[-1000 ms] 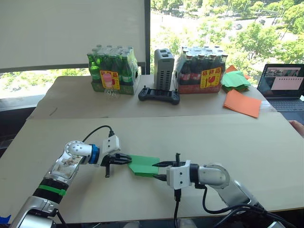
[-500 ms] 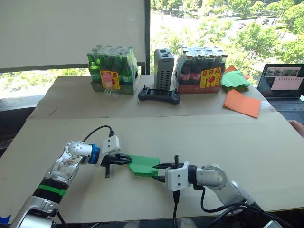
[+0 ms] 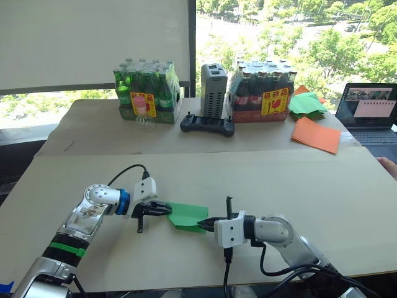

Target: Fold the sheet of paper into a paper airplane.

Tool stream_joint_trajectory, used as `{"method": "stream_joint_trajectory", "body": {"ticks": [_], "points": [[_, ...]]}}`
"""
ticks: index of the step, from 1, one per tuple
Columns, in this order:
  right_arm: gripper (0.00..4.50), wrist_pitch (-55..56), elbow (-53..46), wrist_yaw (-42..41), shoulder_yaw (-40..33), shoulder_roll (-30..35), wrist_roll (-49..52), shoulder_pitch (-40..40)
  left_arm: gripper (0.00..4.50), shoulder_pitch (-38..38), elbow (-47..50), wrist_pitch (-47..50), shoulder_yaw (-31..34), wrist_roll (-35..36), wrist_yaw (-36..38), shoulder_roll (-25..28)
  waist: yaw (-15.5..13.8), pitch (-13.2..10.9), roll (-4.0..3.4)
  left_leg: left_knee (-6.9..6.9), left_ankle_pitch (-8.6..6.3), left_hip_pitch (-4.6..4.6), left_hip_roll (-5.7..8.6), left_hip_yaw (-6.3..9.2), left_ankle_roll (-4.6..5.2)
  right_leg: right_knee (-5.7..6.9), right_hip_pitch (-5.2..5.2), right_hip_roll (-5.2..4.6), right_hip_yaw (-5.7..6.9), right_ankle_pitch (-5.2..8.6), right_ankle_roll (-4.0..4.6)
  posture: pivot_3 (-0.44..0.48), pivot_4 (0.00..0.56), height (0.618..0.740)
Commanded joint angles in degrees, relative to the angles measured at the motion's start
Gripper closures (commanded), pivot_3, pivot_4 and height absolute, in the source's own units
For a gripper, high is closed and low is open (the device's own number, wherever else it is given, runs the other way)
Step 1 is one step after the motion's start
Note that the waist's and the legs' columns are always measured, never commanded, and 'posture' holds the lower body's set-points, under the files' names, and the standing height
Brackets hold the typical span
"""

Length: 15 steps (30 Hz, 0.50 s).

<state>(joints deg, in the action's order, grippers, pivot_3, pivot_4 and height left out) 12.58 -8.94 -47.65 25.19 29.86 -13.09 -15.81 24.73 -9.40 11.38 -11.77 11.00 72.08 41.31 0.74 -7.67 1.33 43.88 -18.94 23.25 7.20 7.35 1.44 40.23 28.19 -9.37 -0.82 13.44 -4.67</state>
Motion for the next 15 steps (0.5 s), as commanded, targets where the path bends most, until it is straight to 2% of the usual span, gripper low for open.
{"method": "stream_joint_trajectory", "body": {"ticks": [1,4,15], "points": [[4.46,-0.24,-1.06,-0.44,-0.64,-0.36,1.37,-0.91,4.19,-0.8,1.29,0.68,0.08,-0.6,0.31,0.89,0.01,0.0,0.0,0.0,0.0,0.0,0.0,0.0,0.0,0.0,0.0,0.0,0.0,0.0,0.0,0.0,0.15,0.675],[4.46,-2.59,-1.7,-1.56,-0.9,-0.8,3.22,-1.2,4.19,-1.06,1.66,0.84,0.23,-0.53,0.24,0.98,0.01,0.0,0.0,0.0,0.0,0.0,0.0,0.0,0.0,0.0,0.0,0.0,0.0,0.0,0.0,0.0,0.15,0.675],[4.46,-25.43,-0.69,-6.0,-3.76,-3.43,11.65,-7.26,4.19,-1.64,2.95,1.86,0.49,-0.13,0.24,1.0,0.1,0.0,0.0,0.0,0.0,0.0,-0.02,0.01,-0.01,0.01,0.0,0.01,0.0,0.0,0.0,0.0,0.15,0.675]]}}
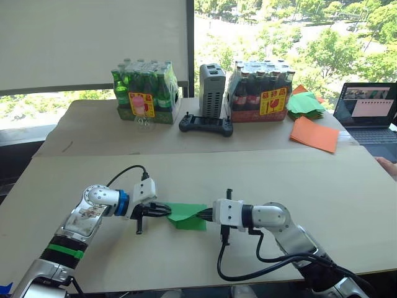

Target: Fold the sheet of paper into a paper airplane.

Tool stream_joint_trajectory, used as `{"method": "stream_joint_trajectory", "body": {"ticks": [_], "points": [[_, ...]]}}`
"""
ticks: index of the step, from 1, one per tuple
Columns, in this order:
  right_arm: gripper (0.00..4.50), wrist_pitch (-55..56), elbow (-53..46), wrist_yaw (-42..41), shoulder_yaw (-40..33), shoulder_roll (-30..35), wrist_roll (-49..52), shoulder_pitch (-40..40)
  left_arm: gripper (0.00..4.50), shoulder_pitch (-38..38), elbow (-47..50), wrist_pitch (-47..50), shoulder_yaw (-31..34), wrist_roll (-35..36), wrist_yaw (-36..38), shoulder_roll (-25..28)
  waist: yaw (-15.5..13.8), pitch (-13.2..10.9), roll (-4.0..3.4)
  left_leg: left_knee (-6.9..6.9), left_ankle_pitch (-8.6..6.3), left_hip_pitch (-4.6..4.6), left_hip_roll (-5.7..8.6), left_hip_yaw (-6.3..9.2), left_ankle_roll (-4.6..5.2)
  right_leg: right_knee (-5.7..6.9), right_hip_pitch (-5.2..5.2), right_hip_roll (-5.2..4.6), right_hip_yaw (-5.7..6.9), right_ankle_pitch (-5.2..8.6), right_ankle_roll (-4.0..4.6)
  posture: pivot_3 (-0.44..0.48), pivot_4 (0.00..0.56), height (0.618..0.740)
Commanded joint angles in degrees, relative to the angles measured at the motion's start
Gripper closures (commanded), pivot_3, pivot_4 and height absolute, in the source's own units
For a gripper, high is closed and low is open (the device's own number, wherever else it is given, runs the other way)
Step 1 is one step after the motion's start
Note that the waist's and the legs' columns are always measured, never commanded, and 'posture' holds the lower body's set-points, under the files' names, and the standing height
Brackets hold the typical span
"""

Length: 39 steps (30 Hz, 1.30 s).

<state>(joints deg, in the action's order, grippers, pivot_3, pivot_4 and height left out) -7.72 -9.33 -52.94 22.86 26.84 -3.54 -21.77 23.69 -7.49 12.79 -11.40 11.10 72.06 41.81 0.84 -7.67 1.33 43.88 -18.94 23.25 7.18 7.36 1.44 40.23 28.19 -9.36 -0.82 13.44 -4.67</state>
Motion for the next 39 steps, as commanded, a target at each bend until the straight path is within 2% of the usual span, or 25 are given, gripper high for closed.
{"method": "stream_joint_trajectory", "body": {"ticks": [1,6,25,39], "points": [[4.46,-6.47,-0.29,-0.91,-1.37,-0.44,2.41,-1.56,4.19,-0.74,1.2,0.51,0.16,-0.18,0.28,0.57,-0.01,0.0,0.0,0.0,0.0,0.0,0.0,0.0,0.0,0.0,0.0,0.0,0.0,0.0,0.0,0.0,0.15,0.675],[4.46,-15.23,0.53,-0.88,-2.32,-1.83,5.59,-3.29,4.19,-0.95,1.56,0.95,0.36,0.02,0.22,0.72,0.0,0.0,0.0,0.0,0.0,0.0,0.0,0.0,0.0,0.0,0.0,-0.02,0.0,0.0,0.0,0.0,0.15,0.675],[4.46,-34.17,5.19,3.33,-3.31,-4.51,10.82,-7.6,4.19,-1.25,2.77,1.58,1.97,0.55,-0.03,1.54,-0.03,0.0,-0.01,-0.01,0.0,0.01,0.03,0.01,0.0,-0.02,0.0,-0.07,0.01,0.0,0.0,0.0,0.15,0.675],[4.46,-36.97,5.82,4.73,-2.44,-5.02,11.18,-7.98,4.19,0.09,9.67,7.83,5.0,6.24,0.97,2.19,0.02,0.0,-0.01,-0.01,0.0,0.0,0.02,0.02,0.0,-0.01,-0.01,-0.07,0.01,-0.01,0.0,0.0,0.15,0.675]]}}
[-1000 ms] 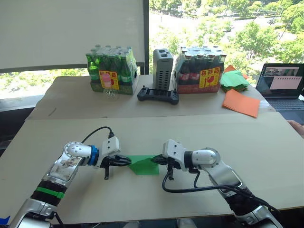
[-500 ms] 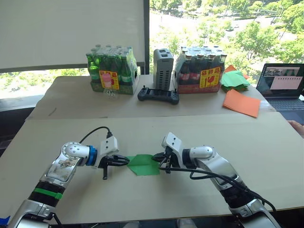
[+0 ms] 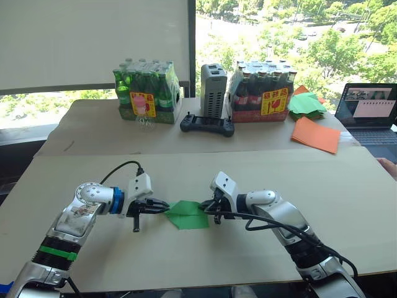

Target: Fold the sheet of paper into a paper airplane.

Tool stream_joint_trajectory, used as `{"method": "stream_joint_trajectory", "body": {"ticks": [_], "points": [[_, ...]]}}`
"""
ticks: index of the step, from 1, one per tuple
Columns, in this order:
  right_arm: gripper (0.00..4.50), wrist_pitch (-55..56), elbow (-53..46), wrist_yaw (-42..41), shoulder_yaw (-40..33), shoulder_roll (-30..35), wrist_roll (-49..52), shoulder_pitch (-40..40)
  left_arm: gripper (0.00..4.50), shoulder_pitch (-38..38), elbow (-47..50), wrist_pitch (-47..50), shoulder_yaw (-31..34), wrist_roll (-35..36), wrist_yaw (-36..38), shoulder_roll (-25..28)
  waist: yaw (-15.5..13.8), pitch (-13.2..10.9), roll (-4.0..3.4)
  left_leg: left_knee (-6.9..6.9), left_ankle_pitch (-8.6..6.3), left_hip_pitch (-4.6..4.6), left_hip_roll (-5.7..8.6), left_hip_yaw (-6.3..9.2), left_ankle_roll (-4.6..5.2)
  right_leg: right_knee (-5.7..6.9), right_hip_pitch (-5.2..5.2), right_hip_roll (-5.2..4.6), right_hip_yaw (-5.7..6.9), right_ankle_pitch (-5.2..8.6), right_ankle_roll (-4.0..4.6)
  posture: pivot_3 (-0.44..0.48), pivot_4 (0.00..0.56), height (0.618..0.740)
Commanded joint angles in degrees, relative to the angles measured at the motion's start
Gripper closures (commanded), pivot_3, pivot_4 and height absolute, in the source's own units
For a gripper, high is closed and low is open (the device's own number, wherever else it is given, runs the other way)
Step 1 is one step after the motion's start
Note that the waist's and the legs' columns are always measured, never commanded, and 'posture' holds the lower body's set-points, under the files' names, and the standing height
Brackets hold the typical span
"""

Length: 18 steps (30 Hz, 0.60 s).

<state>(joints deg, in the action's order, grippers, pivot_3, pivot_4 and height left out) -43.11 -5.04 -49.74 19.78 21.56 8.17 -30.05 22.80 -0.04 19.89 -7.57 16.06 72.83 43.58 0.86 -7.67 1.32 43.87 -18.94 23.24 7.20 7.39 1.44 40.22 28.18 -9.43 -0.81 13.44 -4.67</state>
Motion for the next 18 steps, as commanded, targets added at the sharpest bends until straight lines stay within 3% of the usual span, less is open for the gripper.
{"method": "stream_joint_trajectory", "body": {"ticks": [1,18], "points": [[4.46,-1.48,1.54,1.61,0.67,0.28,-0.62,0.28,4.19,0.98,2.05,0.64,0.88,1.05,-0.08,0.16,0.02,0.0,0.0,0.0,0.0,0.0,0.0,0.0,0.0,0.0,0.0,0.0,0.0,0.0,0.0,0.0,0.15,0.675],[4.46,-2.66,-0.36,2.91,0.7,0.08,-0.34,0.5,4.19,2.52,-3.87,-2.67,-2.65,-2.66,-2.31,-4.13,0.01,0.0,0.0,0.01,0.01,0.0,-0.01,0.0,-0.01,0.01,0.0,0.01,0.0,-0.01,0.01,0.0,0.15,0.675]]}}
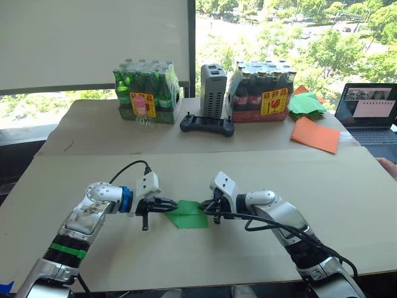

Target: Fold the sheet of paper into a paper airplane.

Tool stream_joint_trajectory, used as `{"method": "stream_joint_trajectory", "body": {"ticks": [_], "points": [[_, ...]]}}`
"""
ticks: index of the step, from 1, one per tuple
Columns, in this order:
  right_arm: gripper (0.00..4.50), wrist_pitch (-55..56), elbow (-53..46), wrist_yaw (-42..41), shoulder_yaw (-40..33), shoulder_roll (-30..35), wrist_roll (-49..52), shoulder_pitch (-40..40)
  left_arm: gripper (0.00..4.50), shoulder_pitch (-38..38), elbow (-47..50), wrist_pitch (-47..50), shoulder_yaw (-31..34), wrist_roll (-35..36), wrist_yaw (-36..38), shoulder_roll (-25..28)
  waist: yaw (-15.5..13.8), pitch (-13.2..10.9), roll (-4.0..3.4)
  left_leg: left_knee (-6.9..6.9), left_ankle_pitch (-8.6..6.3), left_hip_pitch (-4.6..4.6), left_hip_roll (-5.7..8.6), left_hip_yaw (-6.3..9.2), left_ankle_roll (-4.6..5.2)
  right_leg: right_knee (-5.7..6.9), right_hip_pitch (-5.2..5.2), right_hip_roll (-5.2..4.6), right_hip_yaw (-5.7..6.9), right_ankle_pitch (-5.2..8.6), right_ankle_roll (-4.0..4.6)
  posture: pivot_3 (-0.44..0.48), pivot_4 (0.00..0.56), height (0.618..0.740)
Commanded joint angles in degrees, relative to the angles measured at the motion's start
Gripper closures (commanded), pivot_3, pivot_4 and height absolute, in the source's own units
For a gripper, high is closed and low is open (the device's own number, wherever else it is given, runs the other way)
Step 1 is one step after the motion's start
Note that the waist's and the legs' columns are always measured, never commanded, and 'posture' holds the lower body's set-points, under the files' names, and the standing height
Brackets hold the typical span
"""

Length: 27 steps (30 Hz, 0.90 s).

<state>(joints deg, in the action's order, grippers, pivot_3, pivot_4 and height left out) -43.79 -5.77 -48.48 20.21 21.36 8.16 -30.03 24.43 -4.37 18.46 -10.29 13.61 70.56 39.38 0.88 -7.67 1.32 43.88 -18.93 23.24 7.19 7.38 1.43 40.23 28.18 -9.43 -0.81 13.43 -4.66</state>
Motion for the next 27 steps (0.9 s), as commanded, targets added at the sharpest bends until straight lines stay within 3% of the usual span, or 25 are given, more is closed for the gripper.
{"method": "stream_joint_trajectory", "body": {"ticks": [1,3,11,15,18,22,26,27], "points": [[4.46,-2.18,0.2,1.82,0.08,0.17,-0.18,0.47,4.19,0.8,0.43,-1.26,-0.08,-0.35,0.05,-0.05,0.01,0.0,0.0,0.0,0.0,0.0,0.0,0.0,0.0,0.0,0.0,0.0,0.0,0.0,0.0,0.0,0.15,0.675],[4.46,-2.36,-0.14,2.02,-0.21,0.07,0.02,0.46,4.19,0.7,0.17,-1.48,-0.24,-0.58,0.16,-0.12,0.0,0.0,0.0,0.0,0.0,0.0,0.0,0.0,0.0,-0.01,0.0,0.0,0.0,0.0,0.0,0.0,0.15,0.675],[1.91,-5.61,-3.24,4.89,-5.97,-1.53,4.15,-0.98,4.19,0.58,-2.08,-3.27,-2.01,-2.75,0.33,-0.74,-0.08,0.0,0.0,0.01,0.0,0.02,0.01,0.0,0.0,-0.01,0.01,-0.02,0.0,0.0,0.0,0.0,0.15,0.675],[1.91,-5.55,-5.81,5.94,-11.22,-1.94,7.66,-2.4,4.19,0.38,-2.28,-3.45,-2.35,-2.96,0.16,-1.12,-0.06,0.0,0.0,0.0,0.0,0.04,0.02,0.0,0.0,-0.02,0.03,-0.02,0.0,0.0,0.0,0.0,0.15,0.675],[1.91,-0.72,-8.94,4.69,-11.12,-0.83,7.73,-2.2,4.19,0.67,-2.96,-3.72,-2.59,-3.35,-0.01,-1.54,-0.03,0.0,0.0,-0.04,0.0,0.04,0.01,0.0,0.0,-0.02,0.05,-0.01,0.0,0.0,0.0,0.0,0.15,0.675],[3.04,9.0,-12.61,1.12,-4.18,1.54,4.12,-0.73,4.19,0.98,-3.18,-3.55,-2.62,-3.46,-0.04,-1.84,0.02,0.0,0.0,-0.04,0.0,0.04,0.01,0.0,0.0,-0.03,0.04,-0.01,0.01,0.0,0.0,0.0,0.15,0.675],[4.47,13.39,-10.34,-0.09,2.3,2.31,0.39,-0.7,4.19,1.45,-3.78,-3.73,-2.67,-3.72,-0.06,-1.99,0.06,0.0,0.0,-0.03,0.0,0.03,0.01,0.0,0.0,-0.02,0.03,-0.01,0.01,0.0,0.0,0.0,0.15,0.675],[4.49,14.43,-9.22,-0.21,3.55,2.35,-0.65,-0.94,4.19,1.6,-3.97,-3.79,-2.7,-3.79,-0.08,-2.05,0.06,0.0,0.0,-0.02,0.0,0.04,0.01,0.0,0.0,-0.02,0.04,-0.01,0.01,0.0,0.0,0.0,0.15,0.675]]}}
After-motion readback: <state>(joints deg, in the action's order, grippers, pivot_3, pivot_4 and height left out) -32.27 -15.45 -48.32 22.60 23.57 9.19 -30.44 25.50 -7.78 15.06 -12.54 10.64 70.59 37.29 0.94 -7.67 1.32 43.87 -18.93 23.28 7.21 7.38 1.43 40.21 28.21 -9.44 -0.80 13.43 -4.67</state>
